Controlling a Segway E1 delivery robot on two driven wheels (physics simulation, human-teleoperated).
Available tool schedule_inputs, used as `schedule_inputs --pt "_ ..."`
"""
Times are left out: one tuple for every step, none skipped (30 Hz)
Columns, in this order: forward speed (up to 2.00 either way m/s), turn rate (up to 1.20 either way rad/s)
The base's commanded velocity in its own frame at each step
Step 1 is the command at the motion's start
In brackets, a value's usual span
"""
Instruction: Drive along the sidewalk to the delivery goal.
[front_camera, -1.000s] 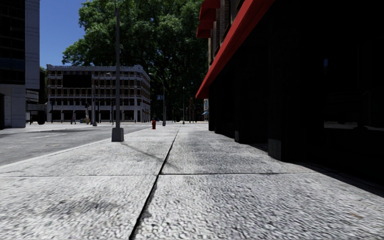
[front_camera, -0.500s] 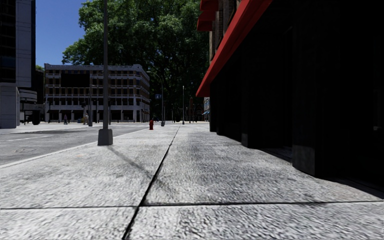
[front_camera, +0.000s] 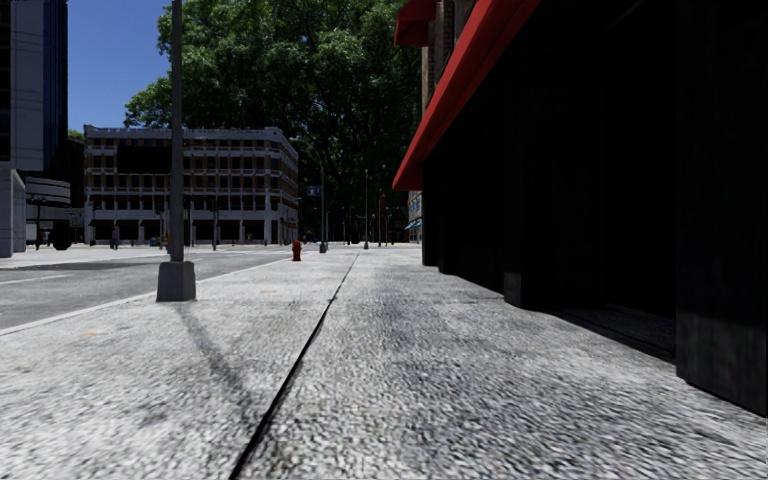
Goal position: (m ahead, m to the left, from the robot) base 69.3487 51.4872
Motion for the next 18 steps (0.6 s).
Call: schedule_inputs --pt "1.99 0.0" --pt "1.99 0.0" --pt "1.99 0.0" --pt "1.99 0.0" --pt "1.99 0.0" --pt "1.99 0.0" --pt "1.99 0.0" --pt "1.99 0.0" --pt "1.99 0.0" --pt "1.99 0.0" --pt "1.99 0.16" --pt "1.99 0.31" --pt "1.99 0.31" --pt "1.99 0.36" --pt "1.99 0.38" --pt "1.99 0.28" --pt "1.99 0.28" --pt "1.99 0.13"
